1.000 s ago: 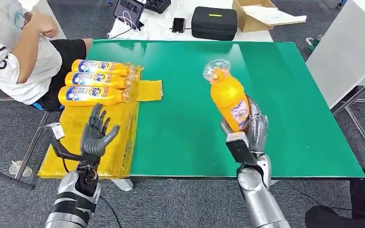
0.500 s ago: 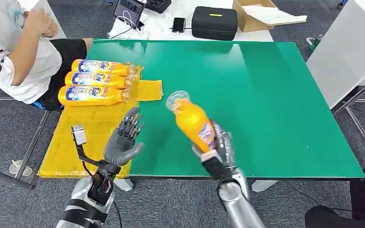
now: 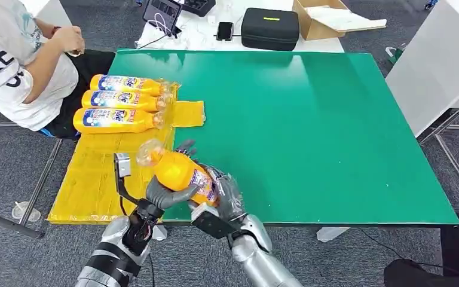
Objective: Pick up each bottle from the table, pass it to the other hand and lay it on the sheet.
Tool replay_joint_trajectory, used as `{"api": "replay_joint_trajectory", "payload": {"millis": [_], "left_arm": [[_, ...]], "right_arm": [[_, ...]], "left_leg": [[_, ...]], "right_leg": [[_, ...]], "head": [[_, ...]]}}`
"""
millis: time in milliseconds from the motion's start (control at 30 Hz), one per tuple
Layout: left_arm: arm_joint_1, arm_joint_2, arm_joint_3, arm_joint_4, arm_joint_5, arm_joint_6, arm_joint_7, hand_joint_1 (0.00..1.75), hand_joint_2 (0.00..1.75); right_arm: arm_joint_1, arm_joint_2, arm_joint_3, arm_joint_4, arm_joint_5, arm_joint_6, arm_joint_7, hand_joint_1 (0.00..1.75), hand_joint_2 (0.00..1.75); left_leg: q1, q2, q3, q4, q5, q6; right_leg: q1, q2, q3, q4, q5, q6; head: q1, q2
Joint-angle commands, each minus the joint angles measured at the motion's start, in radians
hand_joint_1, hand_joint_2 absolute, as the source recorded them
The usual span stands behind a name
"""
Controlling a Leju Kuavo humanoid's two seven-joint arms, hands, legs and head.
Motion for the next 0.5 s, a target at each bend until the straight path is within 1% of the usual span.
{"api": "replay_joint_trajectory", "payload": {"millis": [33,67,100,133,167,200,233,267,300,333,367,400,500], "left_arm": [[-0.046,0.025,-0.041,0.074,0.042,-0.038,0.017,0.00,1.75],[-0.041,0.027,-0.042,0.063,0.049,-0.038,0.018,0.00,1.75],[-0.036,0.026,-0.040,0.056,0.067,-0.049,0.022,0.00,1.75],[-0.036,0.026,-0.041,0.055,0.068,-0.051,0.023,0.00,1.75],[-0.030,0.023,-0.036,0.045,0.071,-0.042,0.016,0.00,1.75],[-0.029,0.021,-0.034,0.042,0.074,-0.041,0.014,0.00,1.75],[-0.029,0.021,-0.034,0.042,0.074,-0.041,0.014,0.00,1.75],[-0.029,0.019,-0.035,0.041,0.073,-0.040,0.015,0.00,1.75],[-0.029,0.019,-0.035,0.041,0.073,-0.040,0.015,0.49,1.75],[-0.025,0.018,-0.034,0.034,0.069,-0.031,0.011,1.69,1.75],[-0.019,0.016,-0.033,0.020,0.062,-0.023,0.006,1.75,1.75],[-0.018,0.019,-0.036,0.012,0.053,-0.022,-0.002,1.75,1.75],[-0.014,0.018,-0.037,0.000,0.032,0.000,-0.010,1.75,1.75]], "right_arm": [[-0.070,0.011,0.062,0.201,-0.033,0.018,0.002,1.71,1.75],[-0.074,0.010,0.063,0.214,-0.039,0.028,0.010,1.71,1.75],[-0.076,0.011,0.064,0.224,-0.045,0.035,0.012,1.71,1.75],[-0.077,0.011,0.065,0.226,-0.046,0.039,0.013,1.69,1.75],[-0.081,0.013,0.069,0.240,-0.044,0.041,0.020,1.71,1.75],[-0.082,0.014,0.070,0.242,-0.043,0.043,0.021,1.68,1.75],[-0.082,0.014,0.070,0.242,-0.043,0.043,0.021,1.68,1.75],[-0.081,0.016,0.071,0.243,-0.042,0.042,0.022,1.69,1.75],[-0.081,0.016,0.071,0.243,-0.042,0.042,0.022,1.69,1.75],[-0.083,0.019,0.072,0.244,-0.042,0.044,0.027,1.69,1.75],[-0.084,0.021,0.071,0.245,-0.046,0.043,0.027,1.66,1.75],[-0.087,0.023,0.072,0.243,-0.048,0.044,0.027,1.66,1.75],[-0.090,0.024,0.069,0.233,-0.054,0.039,0.028,1.66,1.75]], "left_leg": [[0.000,0.001,0.006,-0.001,-0.001,0.001],[0.000,0.002,0.008,-0.001,-0.002,0.001],[0.000,0.001,0.005,-0.001,-0.001,0.001],[0.000,0.002,0.007,-0.001,-0.002,0.002],[0.000,0.001,0.005,-0.001,-0.001,0.001],[0.000,0.001,0.003,-0.001,-0.001,0.001],[-0.001,0.002,0.010,-0.001,-0.003,0.002],[0.000,0.001,0.004,-0.001,-0.001,0.001],[0.000,0.001,0.007,0.000,-0.002,0.001],[0.000,0.001,0.005,-0.001,-0.002,0.001],[0.000,0.001,0.007,0.000,-0.002,0.002],[0.000,0.001,0.004,0.000,-0.001,0.001],[0.000,0.000,0.003,0.000,-0.001,0.001]], "right_leg": [[0.000,0.000,0.005,-0.001,-0.001,-0.001],[0.000,0.000,0.007,-0.001,-0.002,-0.001],[0.000,0.000,0.005,-0.001,-0.001,-0.001],[0.001,0.000,0.007,-0.001,-0.002,-0.001],[0.000,-0.001,0.005,-0.001,-0.001,-0.001],[0.000,0.000,0.003,-0.001,-0.001,-0.001],[0.000,0.000,0.010,-0.001,-0.003,-0.002],[0.000,-0.001,0.004,-0.001,-0.001,-0.001],[0.001,-0.001,0.007,-0.001,-0.002,-0.001],[0.000,-0.001,0.005,-0.001,-0.002,-0.001],[0.000,-0.001,0.007,-0.001,-0.002,-0.001],[0.000,-0.001,0.003,0.000,-0.001,-0.001],[0.000,-0.001,0.003,0.000,-0.001,-0.001]], "head": [[0.000,0.000],[0.000,0.000],[0.000,0.000],[0.000,0.000],[0.000,0.000],[0.000,0.000],[0.000,0.000],[0.000,0.000],[0.000,0.000],[0.000,0.000],[0.000,0.000],[0.000,0.000],[0.000,0.000]]}}
